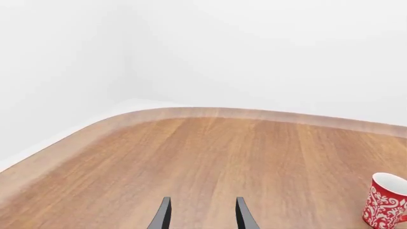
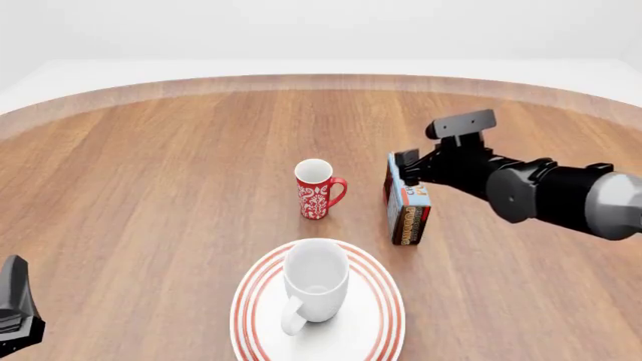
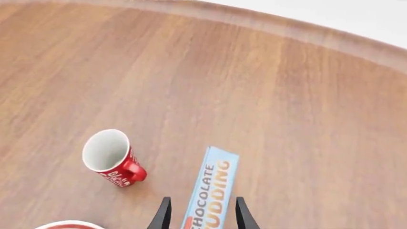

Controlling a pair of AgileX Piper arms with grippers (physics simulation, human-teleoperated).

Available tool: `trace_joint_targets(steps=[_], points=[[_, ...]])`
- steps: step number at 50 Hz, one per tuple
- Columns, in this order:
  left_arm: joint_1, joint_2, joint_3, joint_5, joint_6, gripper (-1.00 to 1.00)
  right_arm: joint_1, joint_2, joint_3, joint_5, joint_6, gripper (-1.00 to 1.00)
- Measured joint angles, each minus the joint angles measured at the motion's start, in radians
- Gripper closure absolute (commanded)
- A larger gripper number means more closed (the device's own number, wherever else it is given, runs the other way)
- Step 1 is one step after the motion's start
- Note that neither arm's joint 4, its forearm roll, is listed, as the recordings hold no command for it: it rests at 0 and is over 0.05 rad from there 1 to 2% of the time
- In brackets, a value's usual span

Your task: Pick up the white mug and put it on the plate, and put the chocolate pudding to the right of the plate.

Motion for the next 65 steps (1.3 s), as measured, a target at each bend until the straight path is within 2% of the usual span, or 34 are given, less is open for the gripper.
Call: trace_joint_targets(steps=[65], points=[[0.011,0.0,0.001,0.007,-0.004,-1.0,-0.004,0.127,-0.009,-0.058,0.004,-1.0]])
